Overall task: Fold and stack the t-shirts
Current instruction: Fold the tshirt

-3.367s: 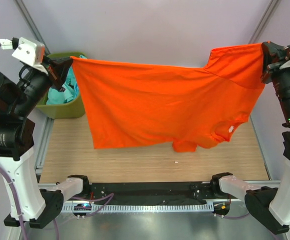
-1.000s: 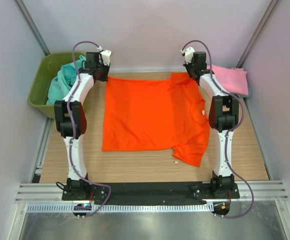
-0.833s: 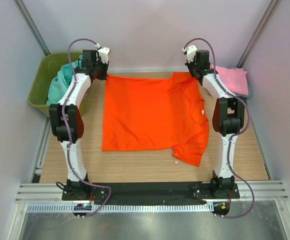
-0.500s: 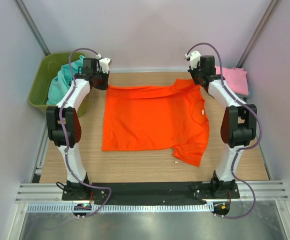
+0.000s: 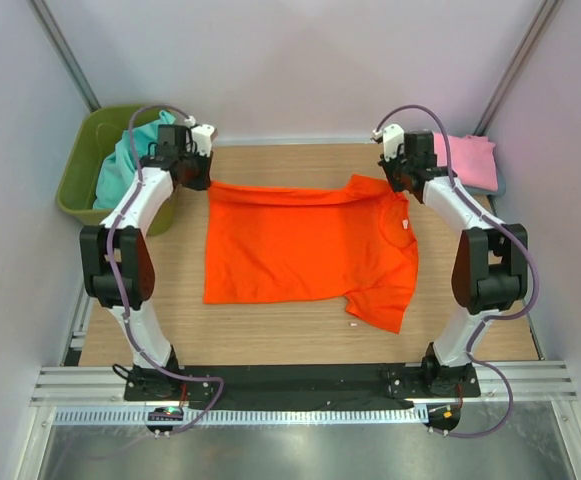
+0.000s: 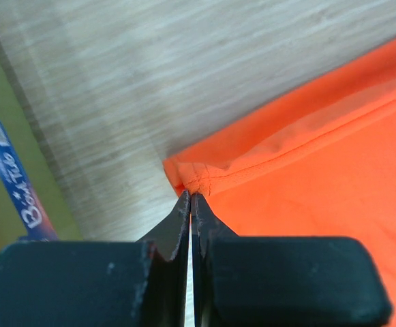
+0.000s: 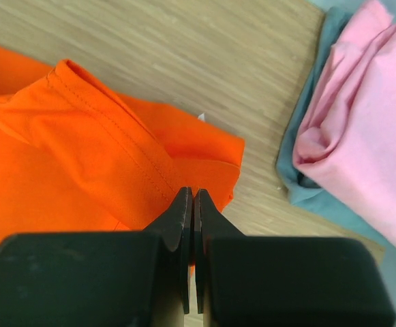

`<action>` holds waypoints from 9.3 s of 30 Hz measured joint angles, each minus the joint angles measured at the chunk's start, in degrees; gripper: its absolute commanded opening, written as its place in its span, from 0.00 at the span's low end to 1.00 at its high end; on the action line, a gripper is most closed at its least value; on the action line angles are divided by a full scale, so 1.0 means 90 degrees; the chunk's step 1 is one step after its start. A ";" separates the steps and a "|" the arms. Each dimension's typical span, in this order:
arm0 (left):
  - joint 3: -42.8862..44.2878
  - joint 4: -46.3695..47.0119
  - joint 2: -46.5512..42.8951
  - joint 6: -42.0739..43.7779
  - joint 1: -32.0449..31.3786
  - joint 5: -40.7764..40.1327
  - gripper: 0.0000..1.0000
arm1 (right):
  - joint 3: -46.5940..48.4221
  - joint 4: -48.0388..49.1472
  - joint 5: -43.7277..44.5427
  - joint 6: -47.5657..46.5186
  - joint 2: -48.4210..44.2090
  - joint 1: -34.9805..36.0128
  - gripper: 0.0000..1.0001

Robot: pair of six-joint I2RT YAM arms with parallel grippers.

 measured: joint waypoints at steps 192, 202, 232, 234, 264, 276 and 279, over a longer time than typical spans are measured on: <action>-0.0131 -0.2523 0.0036 -0.0952 -0.1358 -0.2339 0.98 | -0.4983 -0.1535 -0.2120 -0.5649 -0.3024 0.0867 0.40; -0.0867 -0.2540 -0.0340 -0.1022 -0.1358 -0.2263 0.82 | -0.4617 -0.2205 -0.1889 -0.5491 -0.2946 0.0872 0.01; -0.1251 -0.3094 0.0721 -0.1110 -0.0318 -0.0663 0.27 | -0.3558 -0.2402 -0.1702 -0.4524 -0.3252 0.0920 0.01; -0.1246 -0.3121 0.0775 -0.1117 -0.0267 -0.0602 0.24 | -0.3558 -0.2378 -0.1685 -0.4524 -0.3215 0.0923 0.01; -0.0782 -0.3655 0.0899 -0.0976 -0.0185 -0.0323 0.00 | -0.3497 -0.2215 -0.1409 -0.4031 -0.3225 0.0933 0.02; 0.0678 -0.4444 0.0646 -0.0576 -0.0204 -0.0338 0.00 | -0.2509 -0.1632 -0.0986 -0.3283 -0.3286 0.0823 0.01; 0.0967 -0.4648 0.0763 -0.0444 -0.0221 -0.0342 0.00 | -0.2135 -0.1421 -0.0923 -0.3198 -0.3028 0.0712 0.01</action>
